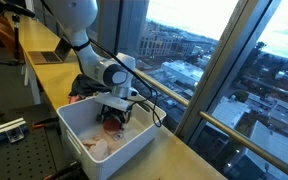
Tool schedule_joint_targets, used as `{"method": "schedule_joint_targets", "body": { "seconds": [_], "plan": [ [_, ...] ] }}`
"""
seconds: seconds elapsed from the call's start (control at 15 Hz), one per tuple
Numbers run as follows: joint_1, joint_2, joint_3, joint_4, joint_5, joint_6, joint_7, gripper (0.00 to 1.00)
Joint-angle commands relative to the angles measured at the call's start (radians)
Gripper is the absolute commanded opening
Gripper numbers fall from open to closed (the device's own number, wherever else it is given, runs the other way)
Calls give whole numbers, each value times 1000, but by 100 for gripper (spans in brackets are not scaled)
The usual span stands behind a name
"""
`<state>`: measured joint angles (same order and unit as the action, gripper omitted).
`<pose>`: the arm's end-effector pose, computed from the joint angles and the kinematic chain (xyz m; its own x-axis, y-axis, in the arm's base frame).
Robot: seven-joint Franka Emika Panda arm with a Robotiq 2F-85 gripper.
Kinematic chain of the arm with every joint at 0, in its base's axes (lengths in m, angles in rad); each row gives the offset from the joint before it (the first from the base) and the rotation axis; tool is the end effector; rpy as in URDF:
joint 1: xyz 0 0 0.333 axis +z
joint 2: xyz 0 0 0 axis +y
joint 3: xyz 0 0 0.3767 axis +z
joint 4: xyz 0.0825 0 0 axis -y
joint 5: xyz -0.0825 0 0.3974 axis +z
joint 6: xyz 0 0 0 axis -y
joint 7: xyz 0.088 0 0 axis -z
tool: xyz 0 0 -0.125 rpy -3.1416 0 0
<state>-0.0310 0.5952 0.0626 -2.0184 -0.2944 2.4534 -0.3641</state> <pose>0.6183 0.0156 0.1603 0.7948 0.5742 -0.1966 0.5924 -0.8044 0.0458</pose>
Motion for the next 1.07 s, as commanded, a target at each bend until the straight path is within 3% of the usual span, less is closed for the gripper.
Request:
{"method": "schedule_joint_targets", "body": {
  "seconds": [0.0,0.33,0.6,1.0],
  "plan": [
    [-8,14,7,6,23,11,-28,65],
    [16,-82,18,-29,21,-21,-10,28],
    [81,-217,55,-36,13,-57,18,2],
    [247,-337,118,62,-32,-225,107,5]
  ]
}}
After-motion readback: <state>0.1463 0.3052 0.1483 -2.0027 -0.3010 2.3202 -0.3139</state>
